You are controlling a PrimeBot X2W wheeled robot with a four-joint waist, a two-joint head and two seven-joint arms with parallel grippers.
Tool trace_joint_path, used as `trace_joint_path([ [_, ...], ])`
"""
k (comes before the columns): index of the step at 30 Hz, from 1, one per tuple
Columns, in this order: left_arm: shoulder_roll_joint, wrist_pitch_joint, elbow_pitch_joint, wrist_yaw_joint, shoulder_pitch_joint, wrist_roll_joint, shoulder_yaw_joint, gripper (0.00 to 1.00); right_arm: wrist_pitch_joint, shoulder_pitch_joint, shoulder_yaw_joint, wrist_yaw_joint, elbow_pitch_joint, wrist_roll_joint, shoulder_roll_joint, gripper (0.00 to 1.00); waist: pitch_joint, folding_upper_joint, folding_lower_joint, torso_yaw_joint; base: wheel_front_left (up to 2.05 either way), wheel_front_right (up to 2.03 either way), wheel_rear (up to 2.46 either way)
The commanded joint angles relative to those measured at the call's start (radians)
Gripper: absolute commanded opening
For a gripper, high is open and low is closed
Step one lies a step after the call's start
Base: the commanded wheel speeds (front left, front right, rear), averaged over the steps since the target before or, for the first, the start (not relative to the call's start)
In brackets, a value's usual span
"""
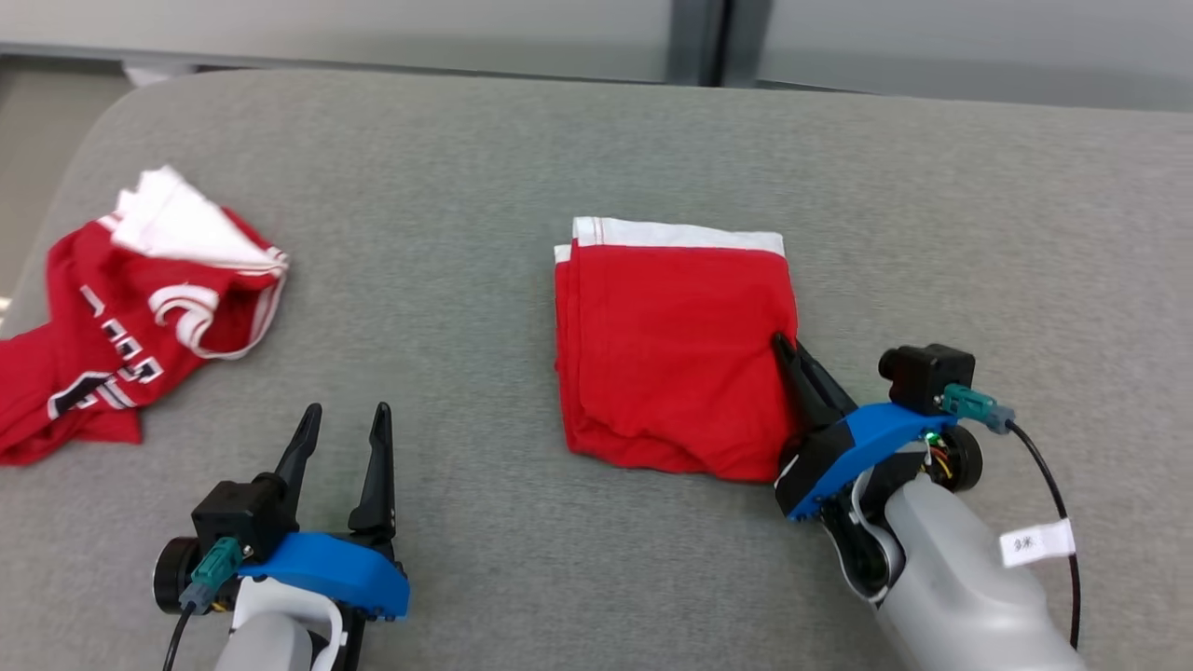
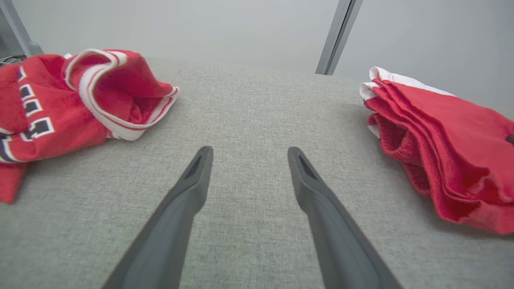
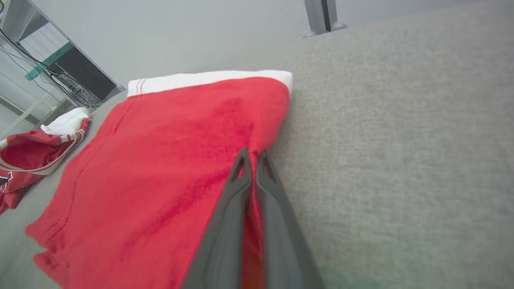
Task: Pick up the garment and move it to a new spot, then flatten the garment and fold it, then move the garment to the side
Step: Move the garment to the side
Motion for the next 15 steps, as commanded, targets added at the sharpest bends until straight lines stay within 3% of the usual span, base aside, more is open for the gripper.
trace_joint_path([
  [1, 0.002, -0.003, -0.006, -0.002, 0.014, 0.003, 0.006, 1.0, -0.001, 0.028, -0.001, 0.0, -0.01, -0.008, -0.006, 0.0, -0.026, -0.0002, 0.0, -0.038, 0.0, 0.0, 0.0],
  [15, 0.003, -0.003, -0.071, -0.002, 0.064, 0.046, -0.026, 1.0, -0.001, 0.197, -0.013, 0.0, -0.2, -0.042, -0.005, 0.0, -0.066, -0.0002, 0.0, -0.416, 0.0, 0.0, 0.0],
])
